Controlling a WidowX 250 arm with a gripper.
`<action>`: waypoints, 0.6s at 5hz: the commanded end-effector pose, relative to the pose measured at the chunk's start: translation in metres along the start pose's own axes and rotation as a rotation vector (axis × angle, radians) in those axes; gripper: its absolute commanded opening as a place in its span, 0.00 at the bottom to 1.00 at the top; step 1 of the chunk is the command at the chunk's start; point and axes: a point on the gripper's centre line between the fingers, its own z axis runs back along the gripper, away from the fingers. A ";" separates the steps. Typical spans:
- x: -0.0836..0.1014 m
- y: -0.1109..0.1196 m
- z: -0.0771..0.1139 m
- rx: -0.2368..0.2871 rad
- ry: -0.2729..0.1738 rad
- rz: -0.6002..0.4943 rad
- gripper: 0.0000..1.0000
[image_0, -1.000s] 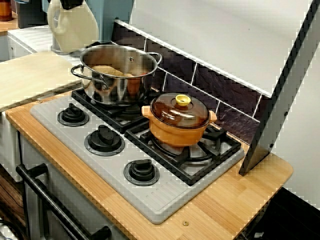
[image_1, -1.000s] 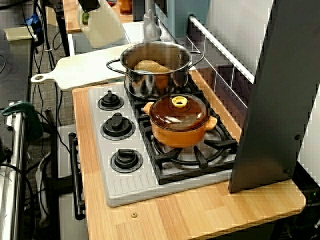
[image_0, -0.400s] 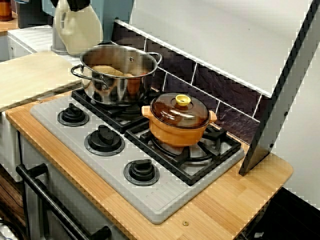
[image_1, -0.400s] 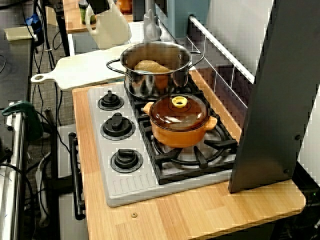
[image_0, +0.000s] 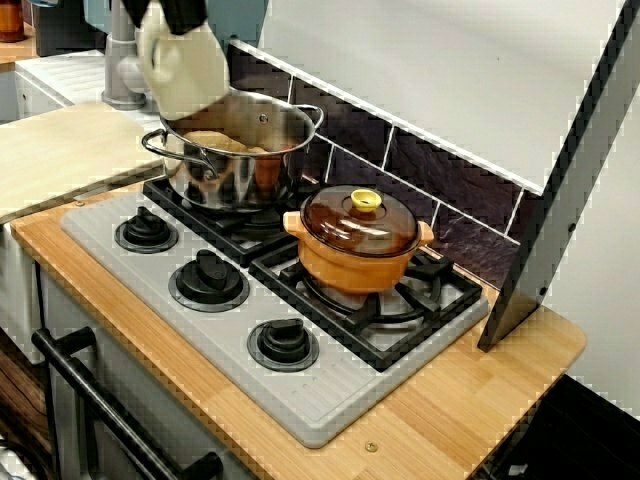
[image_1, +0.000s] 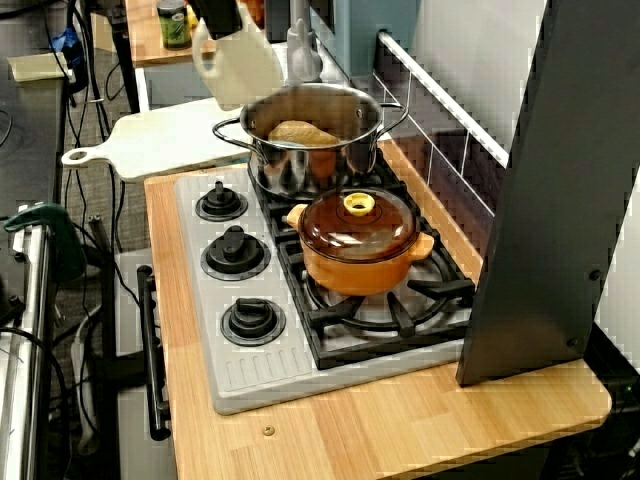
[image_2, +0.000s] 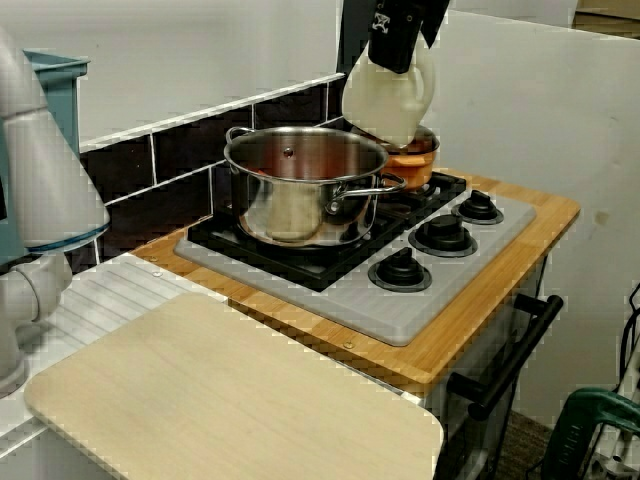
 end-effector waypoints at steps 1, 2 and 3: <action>0.030 -0.006 0.011 0.015 -0.083 0.015 0.00; 0.039 -0.010 0.009 0.025 -0.094 0.015 0.00; 0.044 -0.013 0.011 0.025 -0.105 0.017 0.00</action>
